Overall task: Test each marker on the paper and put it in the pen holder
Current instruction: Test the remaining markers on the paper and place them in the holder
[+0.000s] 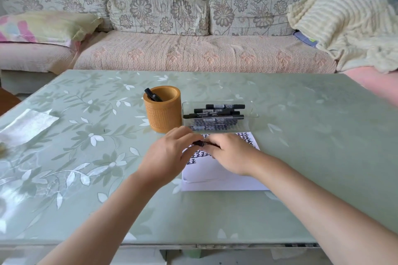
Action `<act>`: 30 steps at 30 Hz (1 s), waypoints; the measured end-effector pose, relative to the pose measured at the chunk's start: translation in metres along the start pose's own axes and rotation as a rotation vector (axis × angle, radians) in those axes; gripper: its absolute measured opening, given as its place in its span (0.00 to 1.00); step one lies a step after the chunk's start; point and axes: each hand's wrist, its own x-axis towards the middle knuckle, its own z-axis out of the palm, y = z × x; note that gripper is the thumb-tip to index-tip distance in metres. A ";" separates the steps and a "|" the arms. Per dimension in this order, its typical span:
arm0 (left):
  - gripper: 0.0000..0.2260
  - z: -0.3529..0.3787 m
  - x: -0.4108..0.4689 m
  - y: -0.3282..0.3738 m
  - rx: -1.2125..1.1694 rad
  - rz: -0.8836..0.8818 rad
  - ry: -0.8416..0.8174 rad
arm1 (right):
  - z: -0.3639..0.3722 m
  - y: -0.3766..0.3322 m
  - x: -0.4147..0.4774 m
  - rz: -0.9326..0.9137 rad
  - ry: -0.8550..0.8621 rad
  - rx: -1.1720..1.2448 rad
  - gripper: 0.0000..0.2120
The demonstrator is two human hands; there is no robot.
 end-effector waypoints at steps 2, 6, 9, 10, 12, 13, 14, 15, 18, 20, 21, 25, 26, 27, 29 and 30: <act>0.12 0.002 -0.003 0.000 0.025 0.019 -0.028 | 0.001 0.000 -0.005 -0.001 -0.021 -0.029 0.13; 0.13 0.000 -0.007 0.003 0.082 0.023 -0.046 | 0.003 0.005 -0.010 -0.058 0.011 -0.147 0.12; 0.16 -0.002 -0.006 0.004 0.125 0.005 -0.066 | 0.004 0.007 -0.009 -0.168 0.097 -0.236 0.09; 0.18 -0.002 -0.006 0.004 0.126 -0.016 -0.076 | 0.005 0.008 -0.009 -0.227 0.149 -0.286 0.07; 0.19 -0.004 -0.004 0.003 0.051 -0.110 -0.131 | 0.004 0.010 -0.008 -0.343 0.254 -0.418 0.06; 0.17 -0.004 -0.004 0.000 -0.014 -0.155 -0.156 | 0.004 0.010 -0.007 -0.375 0.284 -0.461 0.06; 0.15 -0.005 -0.004 -0.002 -0.071 -0.177 -0.170 | 0.005 0.010 -0.007 -0.395 0.305 -0.486 0.06; 0.13 -0.006 -0.004 -0.004 -0.103 -0.174 -0.179 | 0.005 0.008 -0.007 -0.397 0.309 -0.494 0.04; 0.09 -0.010 -0.004 -0.008 -0.054 -0.047 -0.161 | 0.006 0.000 -0.008 -0.208 0.138 -0.336 0.10; 0.06 -0.013 -0.005 -0.013 0.031 0.022 -0.091 | 0.003 0.001 -0.009 -0.023 0.001 -0.081 0.12; 0.05 -0.016 -0.006 -0.017 0.050 0.013 -0.058 | 0.001 0.003 -0.010 0.020 -0.018 -0.018 0.12; 0.05 -0.019 -0.016 -0.037 0.047 -0.160 0.002 | -0.003 0.017 -0.009 0.027 0.018 -0.042 0.10; 0.05 -0.016 -0.019 -0.041 0.066 -0.201 -0.011 | -0.003 0.019 -0.008 0.036 0.034 -0.047 0.12; 0.07 -0.012 -0.023 -0.042 0.079 -0.245 -0.032 | -0.002 0.021 -0.007 0.036 0.051 -0.045 0.17; 0.10 -0.005 -0.028 -0.043 0.102 -0.306 -0.083 | 0.002 0.020 -0.005 0.000 0.085 0.009 0.25; 0.10 -0.002 -0.030 -0.042 0.119 -0.312 -0.096 | 0.005 0.019 -0.004 -0.015 0.100 0.069 0.27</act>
